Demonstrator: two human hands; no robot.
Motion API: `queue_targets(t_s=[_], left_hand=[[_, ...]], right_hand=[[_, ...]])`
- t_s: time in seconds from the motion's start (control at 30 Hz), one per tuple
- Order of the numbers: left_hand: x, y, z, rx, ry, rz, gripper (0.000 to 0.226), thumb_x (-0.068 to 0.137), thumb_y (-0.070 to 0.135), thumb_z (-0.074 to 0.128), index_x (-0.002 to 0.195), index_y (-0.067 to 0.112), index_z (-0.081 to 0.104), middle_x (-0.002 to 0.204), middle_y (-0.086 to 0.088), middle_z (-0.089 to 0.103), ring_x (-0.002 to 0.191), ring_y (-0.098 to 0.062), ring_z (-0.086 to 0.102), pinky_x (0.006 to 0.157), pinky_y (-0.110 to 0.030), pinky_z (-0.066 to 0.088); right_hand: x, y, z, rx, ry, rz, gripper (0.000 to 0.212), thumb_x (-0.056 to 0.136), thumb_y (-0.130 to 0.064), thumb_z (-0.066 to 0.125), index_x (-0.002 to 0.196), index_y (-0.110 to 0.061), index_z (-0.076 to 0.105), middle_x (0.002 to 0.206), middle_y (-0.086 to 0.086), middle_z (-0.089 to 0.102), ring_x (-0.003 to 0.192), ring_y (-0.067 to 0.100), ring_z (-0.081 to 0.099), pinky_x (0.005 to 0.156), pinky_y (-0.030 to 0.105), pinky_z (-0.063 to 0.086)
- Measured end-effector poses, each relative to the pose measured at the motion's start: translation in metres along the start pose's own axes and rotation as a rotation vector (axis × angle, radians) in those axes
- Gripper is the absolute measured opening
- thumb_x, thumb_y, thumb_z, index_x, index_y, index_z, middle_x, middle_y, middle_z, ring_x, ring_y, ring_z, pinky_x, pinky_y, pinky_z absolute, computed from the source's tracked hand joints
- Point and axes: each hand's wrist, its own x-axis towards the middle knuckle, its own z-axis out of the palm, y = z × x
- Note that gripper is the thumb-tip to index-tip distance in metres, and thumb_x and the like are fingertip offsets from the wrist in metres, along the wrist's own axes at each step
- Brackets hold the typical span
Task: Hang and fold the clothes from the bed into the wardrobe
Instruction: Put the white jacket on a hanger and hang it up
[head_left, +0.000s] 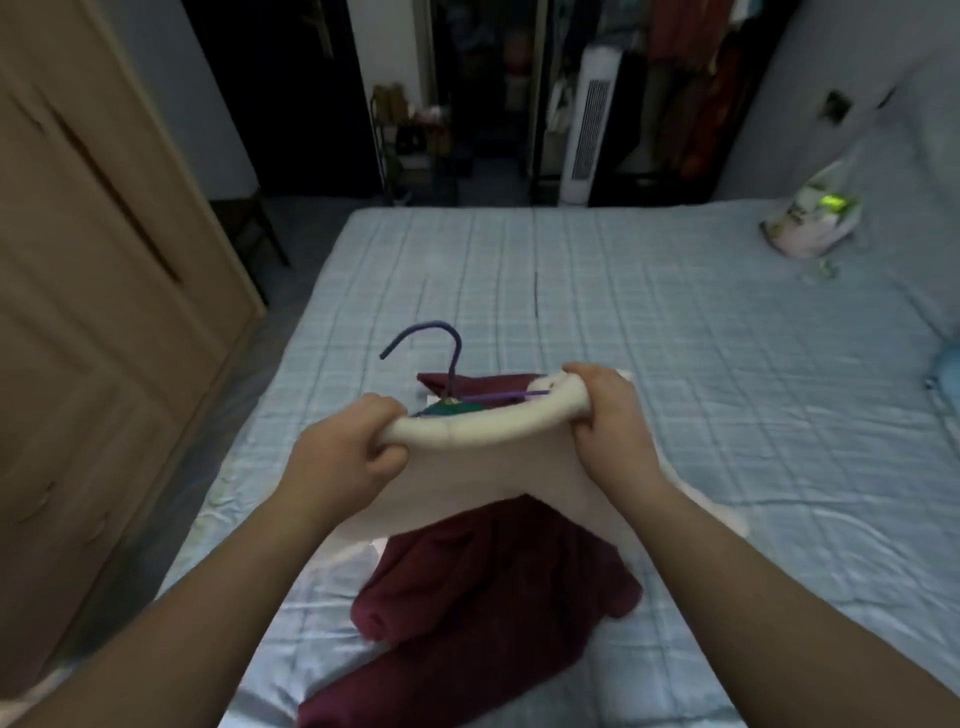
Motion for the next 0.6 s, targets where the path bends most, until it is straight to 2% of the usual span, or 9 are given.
queue_targets(t_s=[0.07, 0.13, 0.2, 0.27, 0.37, 0.5, 0.6], left_hand=[[-0.007, -0.001, -0.029, 0.005, 0.007, -0.001, 0.035, 0.065, 0.047, 0.048, 0.099, 0.039, 0.049, 0.085, 0.016, 0.054, 0.075, -0.010, 0.052, 0.066, -0.030, 0.042], [-0.015, 0.002, -0.056, 0.013, -0.026, 0.017, 0.035, 0.064, 0.050, 0.048, 0.097, 0.041, 0.048, 0.083, 0.017, 0.054, 0.074, -0.014, 0.054, 0.066, -0.031, 0.041], [-0.022, 0.007, -0.078, 0.001, -0.031, 0.052, 0.034, 0.065, 0.052, 0.048, 0.096, 0.039, 0.049, 0.082, 0.013, 0.058, 0.075, -0.019, 0.058, 0.066, -0.031, 0.041], [-0.031, 0.012, -0.099, 0.004, 0.009, 0.096, 0.032, 0.067, 0.050, 0.048, 0.095, 0.035, 0.051, 0.080, 0.012, 0.059, 0.077, -0.021, 0.060, 0.065, -0.032, 0.043], [-0.041, 0.027, -0.129, 0.015, 0.056, 0.142, 0.033, 0.069, 0.050, 0.047, 0.092, 0.029, 0.057, 0.082, 0.007, 0.062, 0.078, -0.023, 0.061, 0.068, -0.038, 0.049], [-0.046, 0.054, -0.170, 0.018, 0.120, 0.202, 0.033, 0.074, 0.047, 0.048, 0.094, 0.025, 0.062, 0.086, 0.007, 0.063, 0.081, -0.019, 0.060, 0.072, -0.040, 0.049], [-0.043, 0.062, -0.208, 0.017, 0.155, 0.242, 0.022, 0.078, 0.041, 0.055, 0.095, 0.030, 0.062, 0.088, 0.009, 0.064, 0.082, -0.014, 0.060, 0.073, -0.038, 0.050]], right_hand=[[-0.004, -0.032, -0.011, -0.025, -0.014, 0.000, 0.060, 0.075, 0.001, 0.056, 0.131, -0.024, 0.055, 0.126, 0.002, 0.059, 0.117, 0.024, 0.051, 0.100, 0.026, 0.033], [-0.011, -0.060, -0.024, -0.050, -0.101, -0.041, 0.060, 0.076, 0.001, 0.054, 0.131, -0.024, 0.056, 0.128, 0.003, 0.059, 0.119, 0.024, 0.053, 0.099, 0.030, 0.038], [-0.018, -0.087, -0.038, -0.046, -0.196, -0.093, 0.061, 0.077, 0.002, 0.053, 0.131, -0.025, 0.057, 0.130, 0.001, 0.061, 0.121, 0.023, 0.055, 0.100, 0.027, 0.038], [-0.027, -0.117, -0.051, -0.043, -0.275, -0.109, 0.066, 0.079, 0.002, 0.051, 0.134, -0.033, 0.053, 0.132, -0.003, 0.060, 0.121, 0.017, 0.055, 0.099, 0.022, 0.037], [-0.030, -0.166, -0.069, -0.027, -0.366, -0.093, 0.075, 0.078, -0.003, 0.048, 0.133, -0.052, 0.040, 0.126, -0.004, 0.061, 0.112, 0.017, 0.058, 0.095, 0.033, 0.047], [-0.024, -0.226, -0.102, 0.134, -0.296, -0.145, 0.077, 0.060, -0.010, 0.043, 0.123, -0.055, 0.048, 0.112, -0.008, 0.064, 0.103, 0.015, 0.061, 0.086, 0.040, 0.053], [-0.013, -0.242, -0.131, 0.100, -0.277, -0.121, 0.063, 0.061, -0.012, 0.044, 0.107, -0.053, 0.056, 0.105, -0.008, 0.064, 0.100, 0.018, 0.061, 0.082, 0.042, 0.054]])
